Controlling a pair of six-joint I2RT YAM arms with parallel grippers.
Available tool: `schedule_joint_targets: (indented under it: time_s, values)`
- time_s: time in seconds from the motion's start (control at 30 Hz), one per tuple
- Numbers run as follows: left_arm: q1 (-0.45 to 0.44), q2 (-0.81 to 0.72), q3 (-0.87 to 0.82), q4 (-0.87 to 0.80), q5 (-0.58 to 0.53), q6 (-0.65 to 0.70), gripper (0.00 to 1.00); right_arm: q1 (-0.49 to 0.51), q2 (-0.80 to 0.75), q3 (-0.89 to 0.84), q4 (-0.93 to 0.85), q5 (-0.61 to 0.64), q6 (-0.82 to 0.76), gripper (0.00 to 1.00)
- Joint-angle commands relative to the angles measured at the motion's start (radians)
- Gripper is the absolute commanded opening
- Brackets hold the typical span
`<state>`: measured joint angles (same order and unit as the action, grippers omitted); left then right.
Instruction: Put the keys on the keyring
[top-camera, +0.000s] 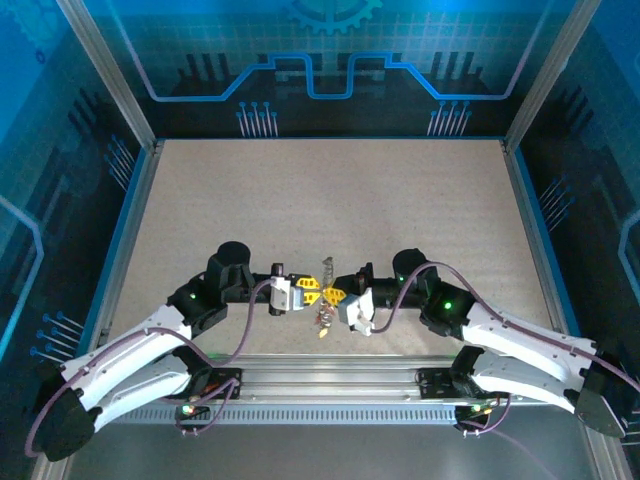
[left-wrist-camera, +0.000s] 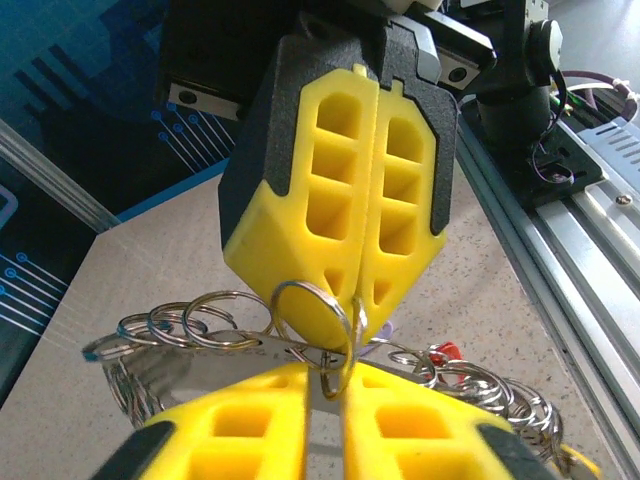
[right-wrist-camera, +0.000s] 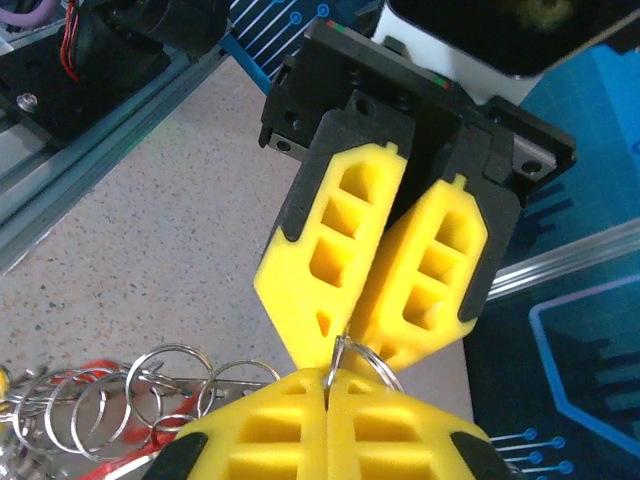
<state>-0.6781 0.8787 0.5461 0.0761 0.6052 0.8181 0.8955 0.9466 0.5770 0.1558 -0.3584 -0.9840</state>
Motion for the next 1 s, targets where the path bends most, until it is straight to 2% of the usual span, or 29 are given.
schedule_joint_targets:
  time_s: [0.0,0.03,0.3,0.37,0.5,0.73,0.77,0.83,0.9,0.97]
  values:
    - [-0.018,0.022,-0.005,0.083,0.057,-0.016,0.04,0.000,0.021,0.016,0.079,0.035,0.135,0.00]
    - [-0.021,0.029,0.000,0.082,0.059,-0.013,0.00,-0.002,0.025,0.021,0.079,0.049,0.160,0.00]
    - [-0.025,0.026,-0.011,0.120,0.026,-0.044,0.00,-0.012,0.020,0.007,0.158,0.164,0.340,0.00]
    - [-0.026,0.020,-0.016,0.116,0.022,-0.053,0.00,-0.031,0.014,0.004,0.147,0.129,0.376,0.00]
    - [-0.025,0.010,-0.015,0.087,0.021,-0.061,0.00,-0.091,0.003,0.007,0.095,-0.022,0.392,0.00]
    - [-0.026,0.002,-0.014,0.081,-0.012,-0.095,0.00,-0.118,0.022,0.039,0.043,0.030,0.444,0.00]
    - [-0.025,0.004,-0.016,0.085,-0.022,-0.099,0.04,-0.124,0.026,0.043,0.042,0.014,0.456,0.00]
    - [-0.025,0.008,-0.027,0.102,-0.047,-0.127,0.26,-0.138,0.026,0.044,0.045,-0.018,0.466,0.00]
    - [-0.023,0.000,-0.041,0.116,-0.060,-0.146,0.32,-0.151,0.026,0.051,0.037,-0.033,0.474,0.00]
    - [-0.024,-0.011,-0.060,0.137,-0.074,-0.166,0.34,-0.166,0.025,0.061,0.015,-0.044,0.477,0.00]
